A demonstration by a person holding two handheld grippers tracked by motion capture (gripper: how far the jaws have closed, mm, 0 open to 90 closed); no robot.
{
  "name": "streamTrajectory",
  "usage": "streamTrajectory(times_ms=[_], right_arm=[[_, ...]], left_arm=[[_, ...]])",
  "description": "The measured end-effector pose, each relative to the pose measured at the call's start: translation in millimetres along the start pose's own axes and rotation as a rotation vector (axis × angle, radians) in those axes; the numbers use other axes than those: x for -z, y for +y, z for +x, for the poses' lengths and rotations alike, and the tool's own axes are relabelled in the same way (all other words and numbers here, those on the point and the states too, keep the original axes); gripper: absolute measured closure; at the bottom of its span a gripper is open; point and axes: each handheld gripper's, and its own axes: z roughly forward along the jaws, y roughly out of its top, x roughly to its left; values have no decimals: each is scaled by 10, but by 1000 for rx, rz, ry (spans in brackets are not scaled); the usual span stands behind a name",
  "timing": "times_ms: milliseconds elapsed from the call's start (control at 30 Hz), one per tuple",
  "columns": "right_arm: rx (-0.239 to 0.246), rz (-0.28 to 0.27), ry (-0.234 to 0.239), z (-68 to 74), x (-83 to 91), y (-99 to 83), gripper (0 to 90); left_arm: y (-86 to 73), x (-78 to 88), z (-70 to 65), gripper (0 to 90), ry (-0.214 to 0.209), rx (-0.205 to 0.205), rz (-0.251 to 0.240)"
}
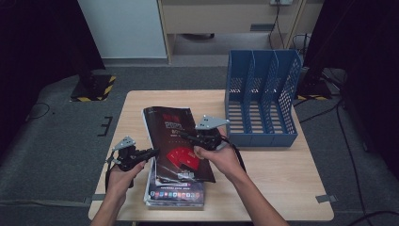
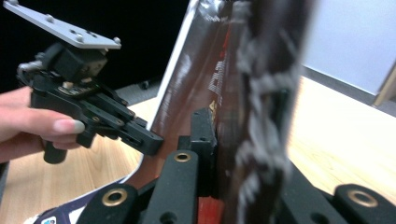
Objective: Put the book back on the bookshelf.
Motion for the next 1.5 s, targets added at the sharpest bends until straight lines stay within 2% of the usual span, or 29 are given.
streamTrajectory(times_ms=[300,533,767,833,967,1067,1100,1167,1200,1367,1433,1500], right_arm=[[13,-23,11,-60,119,255,790],[-2,-34,49,-100,155,466,715],[-24,-19,42,-113,130,486,760],[-24,4,19,-112,128,490,832],[-21,2,-17,-127,136,488,867],[-17,-22,-15,-139,139,491,869],[-8,-34,-15,-131,141,497,869],[-6,-56,-14,-117,154,518,869],[2,-67,-16,-114,163,532,869],[16,-154,-30,-138,235,611,869],[15,-184,-43,-156,252,639,870],[8,-202,-52,-177,261,661,870]], left_arm=[[75,72,-79,855,-7,-65,-42],[91,86,-101,857,-14,-83,-53],[106,117,-117,861,-18,-104,-69],[106,119,-111,861,-24,-102,-71],[107,112,-111,840,-12,-97,-85],[91,98,-88,684,47,-76,-110],[76,94,-70,623,68,-86,-105],[36,85,-23,465,107,-66,-96],[15,82,0,414,113,-57,-93],[-70,38,35,241,166,-96,-20],[-99,20,49,191,175,-88,3],[-102,21,55,148,185,-83,4]])
